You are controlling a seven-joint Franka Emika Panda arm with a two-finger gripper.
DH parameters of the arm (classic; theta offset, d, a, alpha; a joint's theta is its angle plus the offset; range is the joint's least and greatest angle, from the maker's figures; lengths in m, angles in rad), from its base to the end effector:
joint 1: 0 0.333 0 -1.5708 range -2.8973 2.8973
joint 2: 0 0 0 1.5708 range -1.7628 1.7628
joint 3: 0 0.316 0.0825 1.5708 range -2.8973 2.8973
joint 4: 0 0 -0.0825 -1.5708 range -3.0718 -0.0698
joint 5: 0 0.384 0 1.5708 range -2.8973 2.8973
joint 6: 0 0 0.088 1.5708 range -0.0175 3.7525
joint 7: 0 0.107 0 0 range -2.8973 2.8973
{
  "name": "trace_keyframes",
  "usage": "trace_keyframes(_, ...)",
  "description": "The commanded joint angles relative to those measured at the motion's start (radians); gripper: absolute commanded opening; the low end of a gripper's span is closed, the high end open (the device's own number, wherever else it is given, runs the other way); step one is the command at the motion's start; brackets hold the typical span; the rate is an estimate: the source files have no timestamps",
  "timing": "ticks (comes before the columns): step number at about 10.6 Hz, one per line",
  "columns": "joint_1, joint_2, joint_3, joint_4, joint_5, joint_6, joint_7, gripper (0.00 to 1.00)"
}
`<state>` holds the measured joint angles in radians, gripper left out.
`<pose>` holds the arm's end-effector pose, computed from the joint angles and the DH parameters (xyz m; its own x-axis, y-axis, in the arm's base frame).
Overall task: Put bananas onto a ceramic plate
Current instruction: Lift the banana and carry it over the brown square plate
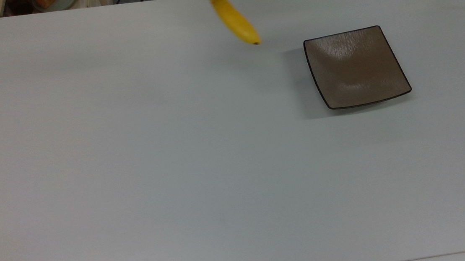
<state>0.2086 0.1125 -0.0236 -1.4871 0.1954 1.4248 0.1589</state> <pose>0.5576 0.1286 0.5907 0.9785 0.0532 -0.1993 0.0206 -0.9866 -0.1620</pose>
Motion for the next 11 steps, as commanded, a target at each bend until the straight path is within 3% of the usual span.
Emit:
trace_keyframes(1,0.128,0.050,-0.012,-0.041,0.096,0.023,0.224,0.00)
trace_keyframes(3,0.196,0.075,-0.004,-0.102,0.117,0.165,0.368,0.00)
trace_keyframes(6,0.226,0.081,0.103,-0.260,0.104,0.423,0.493,0.01)
trace_keyframes(11,0.288,0.177,0.120,-0.289,0.096,0.643,0.574,0.01)
